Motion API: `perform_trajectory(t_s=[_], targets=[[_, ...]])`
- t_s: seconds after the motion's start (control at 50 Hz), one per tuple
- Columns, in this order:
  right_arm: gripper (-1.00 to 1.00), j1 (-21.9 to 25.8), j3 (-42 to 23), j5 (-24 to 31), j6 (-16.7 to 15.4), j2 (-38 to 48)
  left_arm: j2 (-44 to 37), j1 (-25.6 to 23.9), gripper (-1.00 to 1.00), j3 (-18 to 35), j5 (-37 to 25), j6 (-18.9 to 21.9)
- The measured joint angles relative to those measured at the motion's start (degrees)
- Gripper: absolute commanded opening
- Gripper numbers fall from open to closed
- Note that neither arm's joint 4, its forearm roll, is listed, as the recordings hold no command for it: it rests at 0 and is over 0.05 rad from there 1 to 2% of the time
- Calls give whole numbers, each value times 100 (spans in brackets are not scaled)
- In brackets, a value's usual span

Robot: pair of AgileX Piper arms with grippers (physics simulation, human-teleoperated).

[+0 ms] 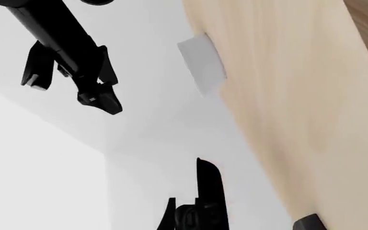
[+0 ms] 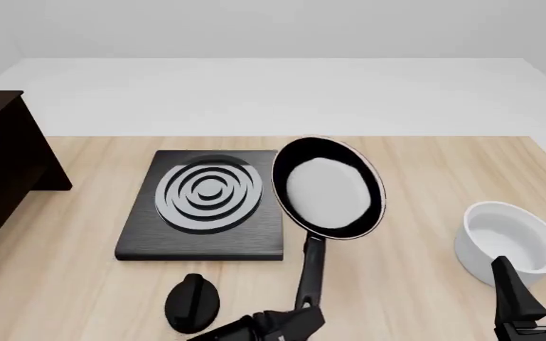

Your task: Put the frying pan under the cabinet shelf.

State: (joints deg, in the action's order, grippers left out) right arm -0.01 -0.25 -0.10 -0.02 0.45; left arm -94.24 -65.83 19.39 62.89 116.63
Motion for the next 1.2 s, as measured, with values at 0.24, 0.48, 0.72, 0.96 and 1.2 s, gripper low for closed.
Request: perform_trajectory(t_s=[0.24,0.48,0.72,0.96,1.2], targets=[[100,0,0,0,0,0,404,273,-100,-456,256,-8],[100,0,0,0,0,0,757,606,-100,-801,493,-186],[100,0,0,0,0,0,1187,1014,-100,-1094,569,-332],[100,0,0,0,0,0,1742,1449,-100,-1517,593,-608],[100,0,0,0,0,0,2217,1832,-100,-1872,594,-791]])
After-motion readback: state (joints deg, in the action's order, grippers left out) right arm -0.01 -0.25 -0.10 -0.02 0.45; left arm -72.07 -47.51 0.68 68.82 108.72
